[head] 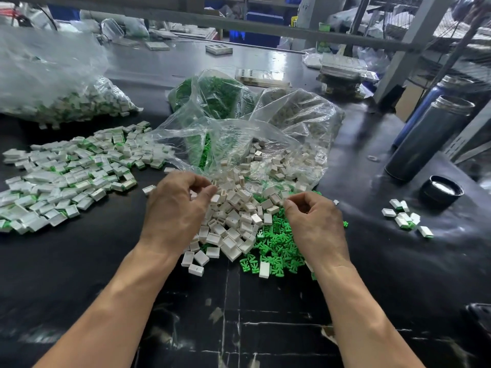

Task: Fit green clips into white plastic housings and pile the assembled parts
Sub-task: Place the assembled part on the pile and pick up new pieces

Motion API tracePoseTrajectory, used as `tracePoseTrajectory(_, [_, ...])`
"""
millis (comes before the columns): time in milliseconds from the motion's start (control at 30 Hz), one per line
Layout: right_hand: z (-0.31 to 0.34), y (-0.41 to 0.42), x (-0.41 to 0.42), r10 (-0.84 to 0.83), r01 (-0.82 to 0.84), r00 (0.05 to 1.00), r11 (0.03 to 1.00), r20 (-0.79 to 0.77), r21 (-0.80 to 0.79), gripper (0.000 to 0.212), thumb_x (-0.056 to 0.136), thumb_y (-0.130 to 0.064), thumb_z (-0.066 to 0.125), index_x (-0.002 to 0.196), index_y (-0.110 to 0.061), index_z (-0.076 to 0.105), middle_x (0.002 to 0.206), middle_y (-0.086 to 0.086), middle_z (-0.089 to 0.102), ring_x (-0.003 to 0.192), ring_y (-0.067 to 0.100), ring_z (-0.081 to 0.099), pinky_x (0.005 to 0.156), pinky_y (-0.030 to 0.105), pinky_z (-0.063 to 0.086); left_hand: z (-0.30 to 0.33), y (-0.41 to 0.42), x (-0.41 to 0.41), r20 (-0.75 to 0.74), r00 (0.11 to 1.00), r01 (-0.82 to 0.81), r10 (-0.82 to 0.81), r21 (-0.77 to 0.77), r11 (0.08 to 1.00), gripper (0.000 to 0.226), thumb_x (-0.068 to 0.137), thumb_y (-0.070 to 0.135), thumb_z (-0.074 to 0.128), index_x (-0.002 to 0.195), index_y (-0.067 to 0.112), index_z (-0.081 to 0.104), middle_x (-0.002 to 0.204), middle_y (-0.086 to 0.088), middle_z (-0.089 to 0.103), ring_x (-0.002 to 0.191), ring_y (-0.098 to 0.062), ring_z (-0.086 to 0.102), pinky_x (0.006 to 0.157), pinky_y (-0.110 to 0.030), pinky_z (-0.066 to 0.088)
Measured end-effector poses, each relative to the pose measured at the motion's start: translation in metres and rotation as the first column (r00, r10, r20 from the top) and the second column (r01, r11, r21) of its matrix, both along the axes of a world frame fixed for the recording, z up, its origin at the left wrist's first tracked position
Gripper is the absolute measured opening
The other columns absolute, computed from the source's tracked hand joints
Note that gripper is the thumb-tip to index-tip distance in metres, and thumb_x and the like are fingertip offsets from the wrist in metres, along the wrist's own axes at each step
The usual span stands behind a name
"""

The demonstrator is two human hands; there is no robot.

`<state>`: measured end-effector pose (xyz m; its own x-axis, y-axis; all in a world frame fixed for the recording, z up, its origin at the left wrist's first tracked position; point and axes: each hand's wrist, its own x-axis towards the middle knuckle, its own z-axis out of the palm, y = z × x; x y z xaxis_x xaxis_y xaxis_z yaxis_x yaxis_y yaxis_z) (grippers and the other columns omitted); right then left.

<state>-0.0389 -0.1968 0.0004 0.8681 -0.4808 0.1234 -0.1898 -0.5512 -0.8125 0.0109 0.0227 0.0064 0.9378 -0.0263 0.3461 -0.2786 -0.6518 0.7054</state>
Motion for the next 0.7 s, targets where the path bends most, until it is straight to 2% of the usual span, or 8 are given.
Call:
tracePoseTrajectory(100, [0.006, -0.005, -0.002, -0.018, 0.01, 0.997, 0.993, -0.072, -0.12, 0.011, 0.097, -0.036, 0.067, 0.093, -0.029, 0.074, 0.089, -0.013, 0.07, 0.09, 0.015, 0.064, 0.082, 0.034, 0.053, -0.005, -0.009, -0.005, -0.053, 0.997, 0.064, -0.059, 0.108, 0.992, 0.029, 0.089, 0.041, 0.072, 0.116, 0.031, 0.069, 0.107, 0.013, 0.057, 0.099, -0.009, 0.055, 0.095, -0.039, 0.053])
tracePoseTrajectory(167, [0.009, -0.008, -0.003, -0.032, 0.012, 0.993, 0.984, -0.109, -0.177, 0.009, 0.097, -0.035, 0.066, 0.092, -0.033, 0.073, 0.091, -0.014, 0.067, 0.091, 0.014, 0.061, 0.082, 0.031, 0.048, -0.007, -0.013, -0.005, -0.046, 0.995, 0.097, -0.09, 0.187, 0.978, 0.036, 0.089, 0.041, 0.072, 0.124, 0.035, 0.067, 0.118, 0.011, 0.055, 0.116, -0.013, 0.05, 0.106, -0.038, 0.043])
tracePoseTrajectory(267, [0.013, -0.01, -0.004, -0.045, 0.002, 0.983, 0.971, -0.177, -0.239, 0.007, 0.096, -0.036, 0.066, 0.092, -0.035, 0.072, 0.095, -0.013, 0.069, 0.092, 0.016, 0.064, 0.087, 0.035, 0.053, -0.008, -0.018, -0.005, -0.016, 0.993, 0.121, -0.121, 0.291, 0.949, 0.04, 0.092, 0.038, 0.071, 0.132, 0.037, 0.064, 0.131, 0.009, 0.052, 0.129, -0.013, 0.042, 0.107, -0.03, 0.025])
tracePoseTrajectory(333, [0.015, -0.01, -0.004, -0.025, -0.03, 0.976, 0.968, -0.216, -0.25, 0.006, 0.095, -0.035, 0.068, 0.093, -0.035, 0.073, 0.099, -0.013, 0.071, 0.095, 0.016, 0.066, 0.092, 0.039, 0.055, -0.01, -0.02, -0.004, -0.005, 0.992, 0.118, -0.124, 0.339, 0.934, 0.041, 0.093, 0.033, 0.072, 0.133, 0.036, 0.064, 0.136, 0.006, 0.053, 0.13, -0.015, 0.043, 0.105, -0.029, 0.022])
tracePoseTrajectory(433, [0.015, -0.008, -0.004, 0.035, -0.095, 0.965, 0.971, -0.26, -0.221, 0.003, 0.093, -0.038, 0.073, 0.09, -0.037, 0.073, 0.098, -0.015, 0.07, 0.095, 0.013, 0.065, 0.093, 0.038, 0.055, -0.011, -0.021, -0.004, -0.005, 0.992, 0.118, -0.123, 0.338, 0.934, 0.038, 0.093, 0.029, 0.072, 0.13, 0.035, 0.067, 0.135, 0.005, 0.055, 0.129, -0.016, 0.044, 0.103, -0.029, 0.022])
tracePoseTrajectory(567, [0.011, -0.003, -0.004, 0.083, -0.156, 0.95, 0.961, -0.3, -0.228, 0.011, 0.087, -0.043, 0.078, 0.093, -0.036, 0.073, 0.1, -0.014, 0.064, 0.097, 0.012, 0.062, 0.093, 0.036, 0.053, -0.012, -0.021, -0.005, 0.013, 0.993, 0.106, -0.115, 0.284, 0.953, 0.034, 0.091, 0.034, 0.074, 0.124, 0.034, 0.069, 0.134, 0.007, 0.055, 0.129, -0.013, 0.044, 0.103, -0.027, 0.02])
tracePoseTrajectory(700, [0.009, 0.001, -0.001, 0.083, -0.168, 0.949, 0.949, -0.304, -0.266, 0.013, 0.085, -0.041, 0.081, 0.091, -0.033, 0.073, 0.102, -0.012, 0.064, 0.1, 0.015, 0.062, 0.093, 0.036, 0.053, -0.011, -0.025, -0.008, 0.053, 0.994, 0.087, -0.099, 0.191, 0.978, 0.033, 0.089, 0.035, 0.076, 0.121, 0.033, 0.066, 0.13, 0.01, 0.057, 0.123, -0.003, 0.041, 0.104, -0.026, 0.021])
